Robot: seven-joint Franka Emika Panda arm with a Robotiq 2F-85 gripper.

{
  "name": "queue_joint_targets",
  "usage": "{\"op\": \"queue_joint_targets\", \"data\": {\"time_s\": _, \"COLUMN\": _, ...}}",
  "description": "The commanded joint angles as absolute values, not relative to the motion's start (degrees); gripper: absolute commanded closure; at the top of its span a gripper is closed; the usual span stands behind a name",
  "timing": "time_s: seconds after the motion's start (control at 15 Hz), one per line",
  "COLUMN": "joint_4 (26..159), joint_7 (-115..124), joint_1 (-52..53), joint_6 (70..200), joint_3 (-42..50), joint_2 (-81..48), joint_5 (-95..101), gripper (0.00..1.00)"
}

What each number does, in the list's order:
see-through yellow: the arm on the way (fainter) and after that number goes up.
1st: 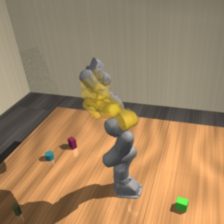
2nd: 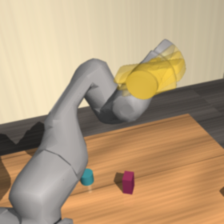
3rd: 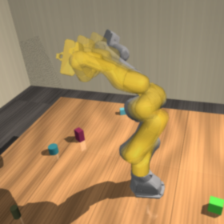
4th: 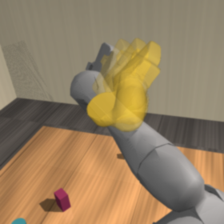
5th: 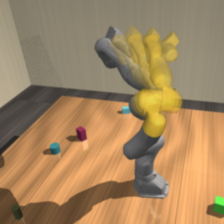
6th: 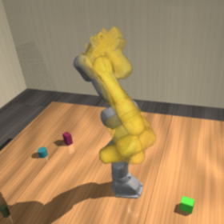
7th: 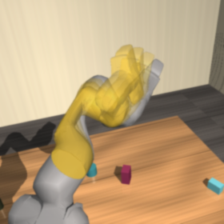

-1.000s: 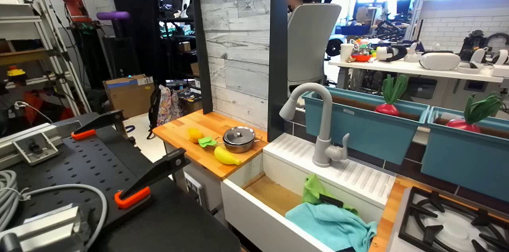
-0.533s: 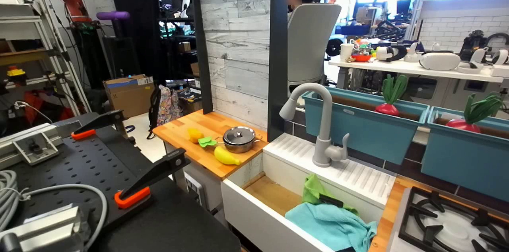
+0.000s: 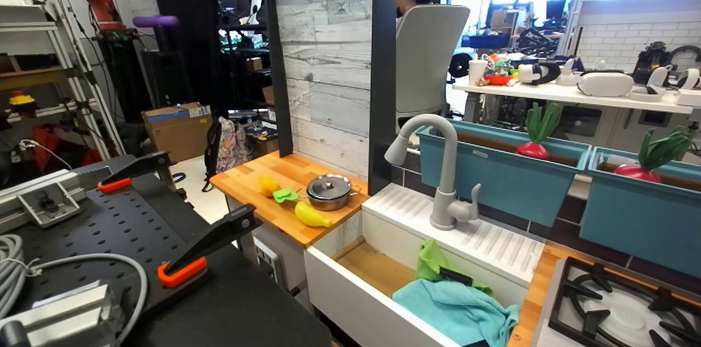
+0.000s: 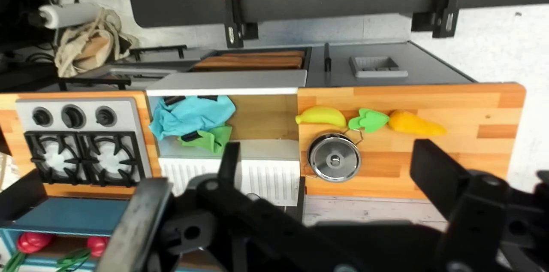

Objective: Remove the silver lid from the silver pot and put it on the table

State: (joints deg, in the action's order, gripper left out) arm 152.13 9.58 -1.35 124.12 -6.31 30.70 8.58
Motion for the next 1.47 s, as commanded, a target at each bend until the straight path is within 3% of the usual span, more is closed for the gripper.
{"op": "queue_joint_targets", "data": {"time_s": 0.0, "joint_4": 147.5, "joint_7": 5.6, "joint_1": -1.2, "joint_6": 136.0, "joint_3": -2.4, "joint_2": 16.6, "joint_5": 6.7, "gripper": 0.00}}
{"op": "queue_joint_targets", "data": {"time_s": 0.27, "joint_4": 141.0, "joint_7": -2.4, "joint_1": 0.4, "joint_6": 143.8, "joint_3": 1.4, "joint_2": 2.0, "joint_5": -2.2, "gripper": 0.00}}
{"op": "queue_joint_targets", "data": {"time_s": 0.6, "joint_4": 129.7, "joint_7": -10.3, "joint_1": -1.2, "joint_6": 139.9, "joint_3": -0.2, "joint_2": -13.3, "joint_5": -12.4, "gripper": 0.00}}
{"op": "queue_joint_targets", "data": {"time_s": 0.67, "joint_4": 135.5, "joint_7": -8.5, "joint_1": -1.2, "joint_6": 142.9, "joint_3": -0.1, "joint_2": -7.7, "joint_5": -10.6, "gripper": 0.00}}
{"op": "queue_joint_targets", "data": {"time_s": 1.4, "joint_4": 130.0, "joint_7": 0.1, "joint_1": 0.8, "joint_6": 144.2, "joint_3": 0.6, "joint_2": -16.5, "joint_5": -3.9, "gripper": 0.00}}
